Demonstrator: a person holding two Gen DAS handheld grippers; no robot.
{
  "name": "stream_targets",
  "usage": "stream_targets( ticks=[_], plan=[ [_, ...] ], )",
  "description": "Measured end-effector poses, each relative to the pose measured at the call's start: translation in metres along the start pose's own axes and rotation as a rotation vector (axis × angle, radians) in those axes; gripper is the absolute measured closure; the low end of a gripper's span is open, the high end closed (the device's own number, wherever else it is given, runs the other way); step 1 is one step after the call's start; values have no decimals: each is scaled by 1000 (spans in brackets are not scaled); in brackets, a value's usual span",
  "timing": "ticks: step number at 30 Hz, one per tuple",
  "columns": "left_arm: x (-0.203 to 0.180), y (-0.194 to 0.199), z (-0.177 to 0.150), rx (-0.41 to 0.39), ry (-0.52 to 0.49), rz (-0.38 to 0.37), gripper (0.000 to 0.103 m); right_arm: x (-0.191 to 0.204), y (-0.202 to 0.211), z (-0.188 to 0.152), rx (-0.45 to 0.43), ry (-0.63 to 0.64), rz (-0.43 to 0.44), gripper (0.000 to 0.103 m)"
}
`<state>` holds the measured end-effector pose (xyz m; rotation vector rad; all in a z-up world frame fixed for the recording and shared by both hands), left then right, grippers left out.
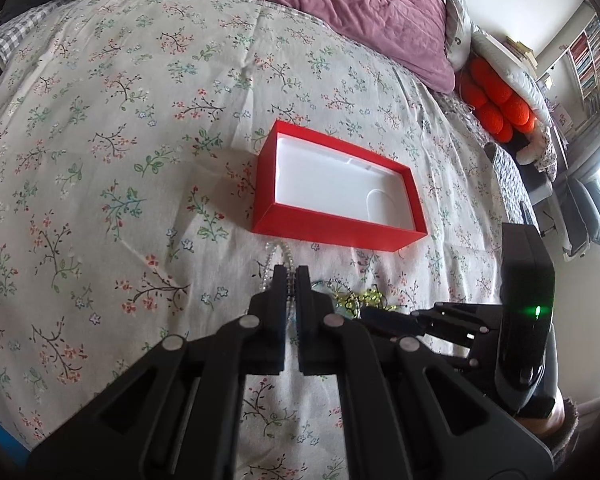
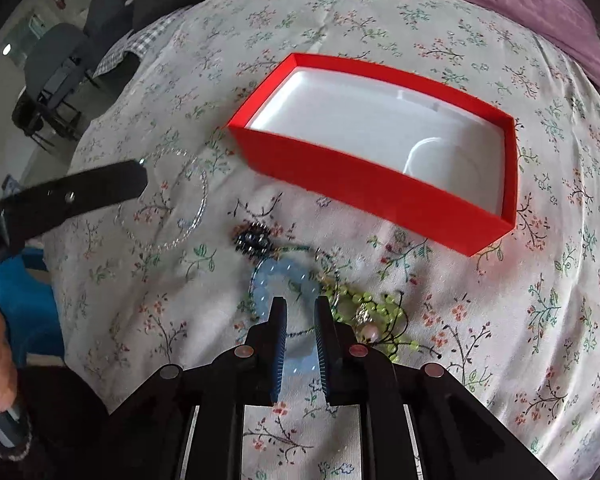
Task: Organize jewelry
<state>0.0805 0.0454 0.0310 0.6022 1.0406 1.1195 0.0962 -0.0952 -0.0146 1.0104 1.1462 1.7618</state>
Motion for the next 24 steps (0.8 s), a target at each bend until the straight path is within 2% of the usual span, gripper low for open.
stream_targets(
  ticks=[7, 9, 10, 11, 12, 16, 20, 24],
  plan=[
    [7, -5, -11, 36, -10, 6, 98, 18, -3, -19, 22, 147, -47, 88],
    [9, -7, -15, 48, -11, 7, 98, 28, -1, -25, 10, 195, -62, 83],
    [10, -7, -17, 55, -14, 7, 98, 32, 0, -28, 4, 218, -65, 65],
    [11, -8, -19, 61, -17, 7, 98, 35, 1, -30, -3, 236, -67, 35],
    [12, -8, -21, 67, -20, 7, 98, 39, 4, -35, -33, 264, -75, 28],
    [16, -7, -28, 81, -33, 10, 98, 55, 11, -44, -108, 354, -111, 31],
    [19, -6, -29, 85, -31, 9, 98, 63, 7, -44, -132, 402, -91, 53],
    [22, -7, -29, 90, -26, 6, 98, 64, -9, -39, -108, 421, -85, 67]
  ],
)
Point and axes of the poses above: each gripper's, at about its wrist camera, not at the fingertips, and y roughly against the way its jaws point, x to its left, z to its top, the point moved 1 cm from there along -y, roughly the way its jaws point, and after that the axes turned 1 degree about -y, right-handed, at the moved point
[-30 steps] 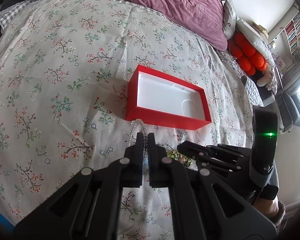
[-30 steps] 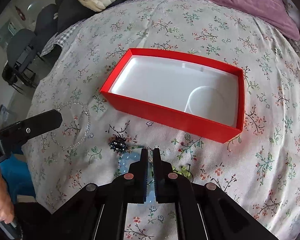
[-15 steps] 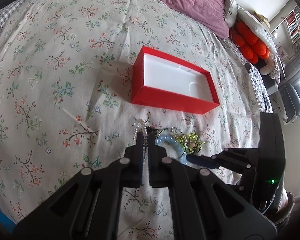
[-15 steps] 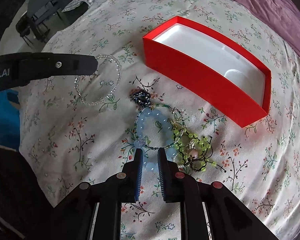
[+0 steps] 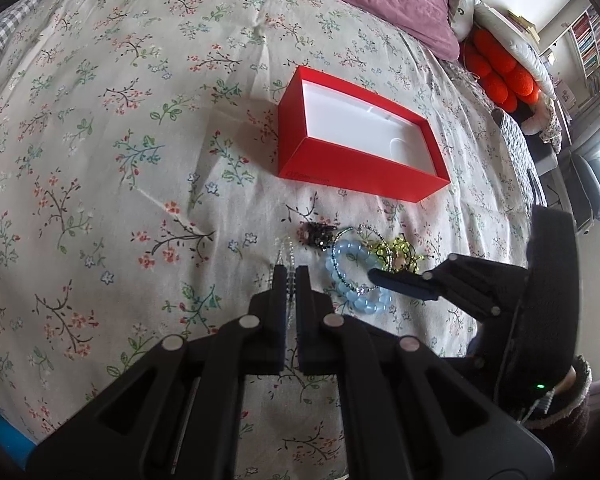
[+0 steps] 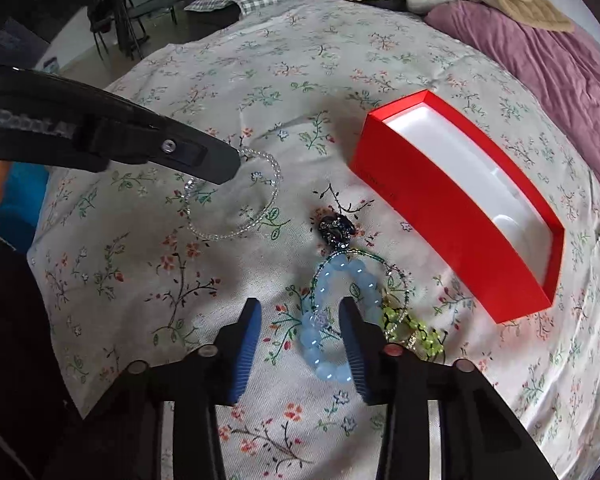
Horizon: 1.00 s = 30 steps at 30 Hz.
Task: Organize jewelry
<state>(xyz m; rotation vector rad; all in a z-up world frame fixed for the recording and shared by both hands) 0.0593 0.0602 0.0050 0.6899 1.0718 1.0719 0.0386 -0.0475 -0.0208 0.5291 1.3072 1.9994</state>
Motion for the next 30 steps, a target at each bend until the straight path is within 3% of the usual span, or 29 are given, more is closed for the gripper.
stream_targets(
  ticks=[2, 7, 23, 30],
  plan=[
    [0, 0, 0, 2, 0, -2, 98, -1, -8, -2, 25, 1, -10, 78],
    [0, 0, -1, 2, -2, -3, 99, -2, -17, -5, 52, 21, -18, 91],
    [-7, 16, 9, -40, -8, -28, 98, -14, 31, 6, -48, -71, 27, 91],
    [-16, 24, 18, -79, -12, -53, 98, -34, 50, 13, -87, -198, 164, 91]
  ],
)
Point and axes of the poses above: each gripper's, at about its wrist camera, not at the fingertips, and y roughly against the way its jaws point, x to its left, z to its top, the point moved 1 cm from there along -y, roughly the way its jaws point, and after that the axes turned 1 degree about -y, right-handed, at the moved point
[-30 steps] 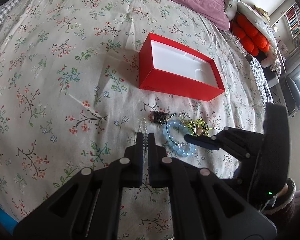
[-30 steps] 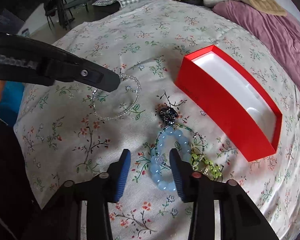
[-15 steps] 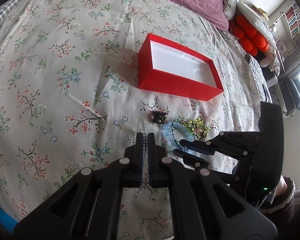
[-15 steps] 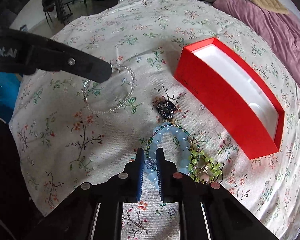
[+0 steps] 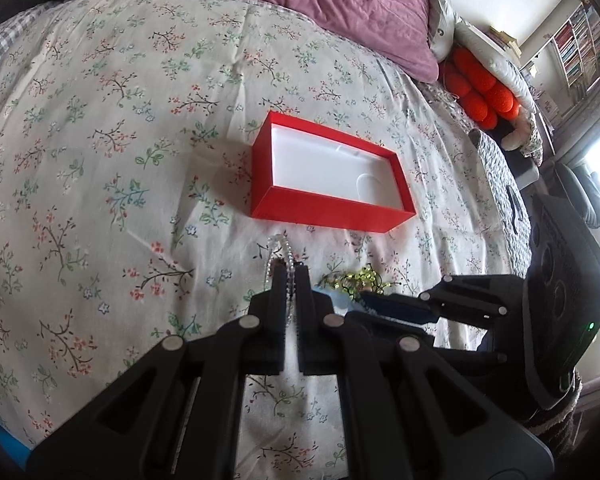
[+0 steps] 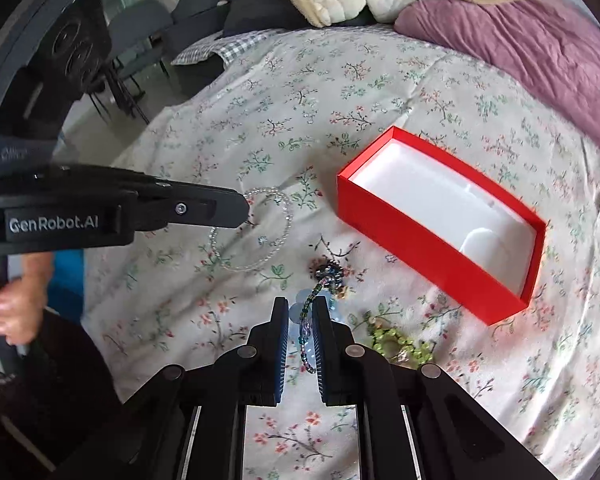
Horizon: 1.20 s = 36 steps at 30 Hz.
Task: Organize jewelry
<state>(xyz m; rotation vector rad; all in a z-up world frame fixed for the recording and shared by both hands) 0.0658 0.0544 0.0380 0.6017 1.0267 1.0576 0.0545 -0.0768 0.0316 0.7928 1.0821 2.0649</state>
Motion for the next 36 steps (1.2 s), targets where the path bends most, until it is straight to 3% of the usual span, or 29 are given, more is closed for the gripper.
stream_targets(
  ticks=[5, 6, 9, 14, 15, 17, 18, 21, 25, 30, 32, 33, 35, 36],
  plan=[
    [0, -4, -1, 6, -1, 9, 98, -16, -8, -2, 55, -144, 162, 91],
    [0, -4, -2, 8, -2, 11, 99, -22, -11, -5, 76, -166, 141, 91],
    [2, -6, -3, 15, -5, 20, 99, -41, -20, -14, 118, -201, -30, 88],
    [3, -8, -3, 22, -8, 26, 99, -56, -8, -18, 100, -228, -71, 81],
    [3, -8, -3, 23, -9, 26, 99, -53, -5, -19, 93, -216, -63, 77],
    [2, -10, -4, 29, -12, 27, 98, -47, -4, -19, 86, -193, -60, 34],
    [2, -11, -5, 33, -15, 27, 98, -43, -3, -18, 71, -183, -64, 32],
    [0, -13, -8, 41, -23, 31, 98, -34, -9, -11, 43, -139, -51, 35],
    [1, -15, -10, 46, -22, 34, 98, -25, -24, -2, 33, -52, -105, 56],
    [2, -15, -11, 49, -21, 30, 98, -7, -63, -3, 113, 112, -230, 59],
    [2, -15, -12, 54, -22, 31, 98, -7, -77, -4, 144, 143, -286, 71],
    [2, -16, -12, 56, -23, 30, 98, -9, -83, -5, 151, 141, -295, 75],
    [3, -16, -13, 61, -23, 30, 98, -11, -86, -5, 141, 130, -273, 91],
    [3, -17, -13, 64, -23, 31, 98, -11, -86, -4, 136, 131, -269, 91]
  ],
)
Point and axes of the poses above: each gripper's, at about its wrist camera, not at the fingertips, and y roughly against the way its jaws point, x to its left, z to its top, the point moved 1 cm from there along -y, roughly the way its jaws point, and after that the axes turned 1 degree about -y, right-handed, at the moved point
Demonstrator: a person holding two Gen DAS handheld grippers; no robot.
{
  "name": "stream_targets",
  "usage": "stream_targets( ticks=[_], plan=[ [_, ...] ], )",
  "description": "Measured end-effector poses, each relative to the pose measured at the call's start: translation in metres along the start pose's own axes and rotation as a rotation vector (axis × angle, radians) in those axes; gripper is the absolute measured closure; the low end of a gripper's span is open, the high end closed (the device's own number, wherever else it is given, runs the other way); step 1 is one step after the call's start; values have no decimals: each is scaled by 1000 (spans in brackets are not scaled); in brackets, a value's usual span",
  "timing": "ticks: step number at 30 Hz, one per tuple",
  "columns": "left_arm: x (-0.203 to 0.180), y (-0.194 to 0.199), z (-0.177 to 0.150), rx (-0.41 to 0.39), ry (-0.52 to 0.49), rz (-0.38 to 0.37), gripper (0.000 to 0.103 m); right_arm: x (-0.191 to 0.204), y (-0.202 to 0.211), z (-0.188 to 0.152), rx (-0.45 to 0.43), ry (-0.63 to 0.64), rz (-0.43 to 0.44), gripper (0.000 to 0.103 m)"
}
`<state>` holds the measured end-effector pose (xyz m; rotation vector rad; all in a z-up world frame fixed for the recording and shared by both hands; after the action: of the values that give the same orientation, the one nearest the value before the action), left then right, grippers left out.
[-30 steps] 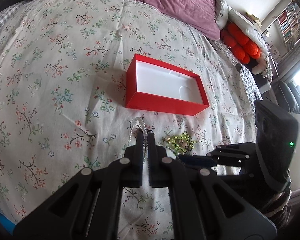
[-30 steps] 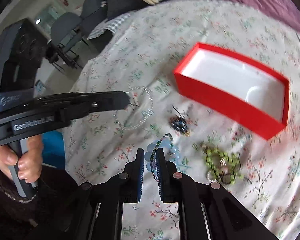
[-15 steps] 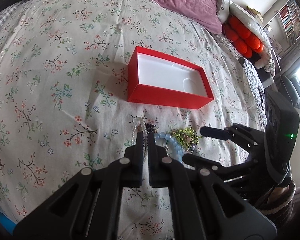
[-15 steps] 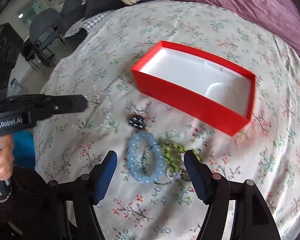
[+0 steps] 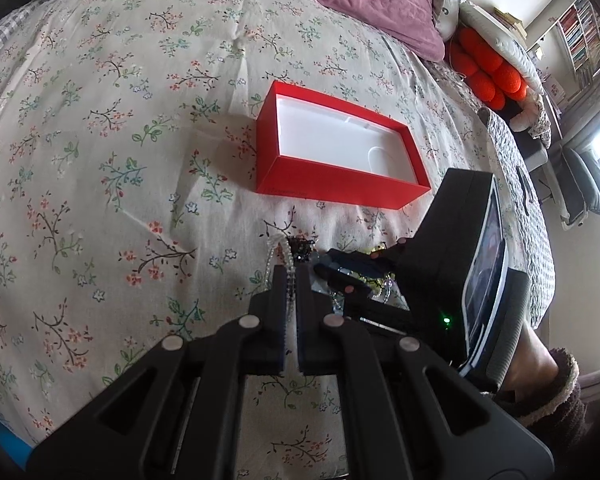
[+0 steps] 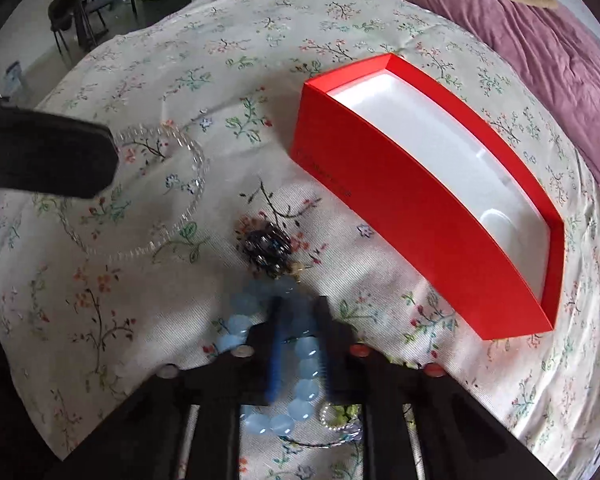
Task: Organize jewelry
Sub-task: 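Carry the silver bracelet with the left gripper while the right carries the blue bracelet into the red box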
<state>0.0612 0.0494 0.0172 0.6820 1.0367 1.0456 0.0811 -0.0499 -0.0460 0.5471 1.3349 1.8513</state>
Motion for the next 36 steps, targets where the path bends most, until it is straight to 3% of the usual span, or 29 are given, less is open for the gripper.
stream_targets(
  ticks=[5, 12, 19, 24, 28, 30, 33, 36],
  plan=[
    [0, 3, 0, -2, 2, -10, 98, -2, 16, 1, -39, -27, 63, 92],
    [-4, 19, 8, -51, -5, -53, 98, -15, 69, 0, -160, -113, 118, 92],
    [-19, 24, 35, -125, -5, -91, 98, -42, 110, 10, -279, -210, 34, 92],
    [-36, 10, 62, -166, 18, -142, 98, -64, 113, 25, -314, -292, -33, 92],
    [-41, -8, 76, -180, 53, -180, 98, -81, 116, 33, -344, -352, -38, 91],
    [-36, -22, 82, -177, 71, -152, 98, -87, 113, 37, -352, -383, -27, 91],
    [-27, -44, 84, -157, 41, -14, 98, -93, 102, 40, -340, -413, -14, 91],
    [-15, -59, 85, -131, 50, 57, 98, -95, 89, 42, -326, -433, 9, 91]
  ],
)
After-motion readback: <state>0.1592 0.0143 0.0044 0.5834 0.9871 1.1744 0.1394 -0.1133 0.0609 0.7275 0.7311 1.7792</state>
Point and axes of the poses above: each gripper's, at about its wrist camera, not at the fingertips, and y roughly against the way its jaws point, x to its left, z to its top, the point moved 1 cm from there along -y, roughly the way its jaws point, and after that the axes turned 1 degree about -y, right-handed, at the moved point
